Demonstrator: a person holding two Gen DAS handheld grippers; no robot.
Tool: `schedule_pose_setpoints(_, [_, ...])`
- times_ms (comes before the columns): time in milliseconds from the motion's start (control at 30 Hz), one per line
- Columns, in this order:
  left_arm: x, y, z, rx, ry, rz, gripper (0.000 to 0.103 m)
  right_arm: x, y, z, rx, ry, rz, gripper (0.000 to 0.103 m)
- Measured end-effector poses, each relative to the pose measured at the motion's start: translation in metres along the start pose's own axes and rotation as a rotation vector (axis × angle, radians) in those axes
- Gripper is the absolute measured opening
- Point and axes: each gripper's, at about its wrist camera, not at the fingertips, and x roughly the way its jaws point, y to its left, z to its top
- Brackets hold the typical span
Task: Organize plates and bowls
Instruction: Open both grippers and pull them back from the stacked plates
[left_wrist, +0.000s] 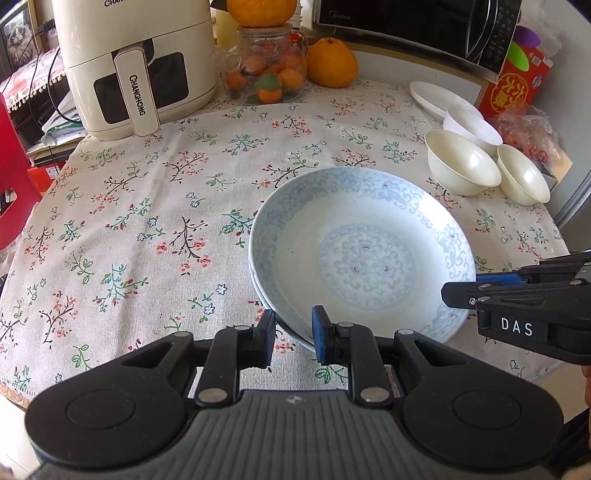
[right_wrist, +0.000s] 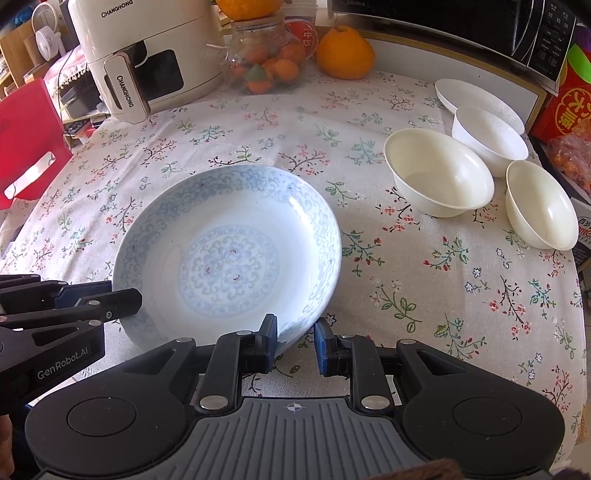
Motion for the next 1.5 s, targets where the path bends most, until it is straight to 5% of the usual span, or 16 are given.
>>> schedule_pose_setpoints(467, [0.005, 0.017, 0.012, -0.107, 0.040, -0.030, 0.024, -0.013, -0.011, 0.010, 0.017, -0.046, 0.024, 0.024])
schedule_pose_setpoints(800, [0.005, 0.019, 0.051, -0.203, -0.019, -0.039, 0.036, -0.022, -0.028, 0.029, 0.060, -0.121, 0.046, 0.030])
schedule_pose_setpoints(933, [0.010, 0.012, 0.071, -0.252, -0.035, -0.079, 0.042, -0.027, -0.048, 0.037, 0.113, -0.159, 0.050, 0.043])
schedule_pose_setpoints(1067, [0.018, -0.002, 0.090, -0.280, -0.061, -0.082, 0.044, -0.027, -0.069, 0.044, 0.170, -0.174, 0.048, 0.045])
schedule_pose_setpoints(1233, [0.035, -0.026, 0.113, -0.283, -0.032, -0.149, 0.065, -0.026, -0.103, 0.053, 0.258, -0.211, 0.032, 0.056])
schedule_pose_setpoints(1500, [0.063, -0.052, 0.137, -0.235, -0.016, -0.139, 0.080, -0.019, -0.160, 0.056, 0.410, -0.232, 0.003, 0.066])
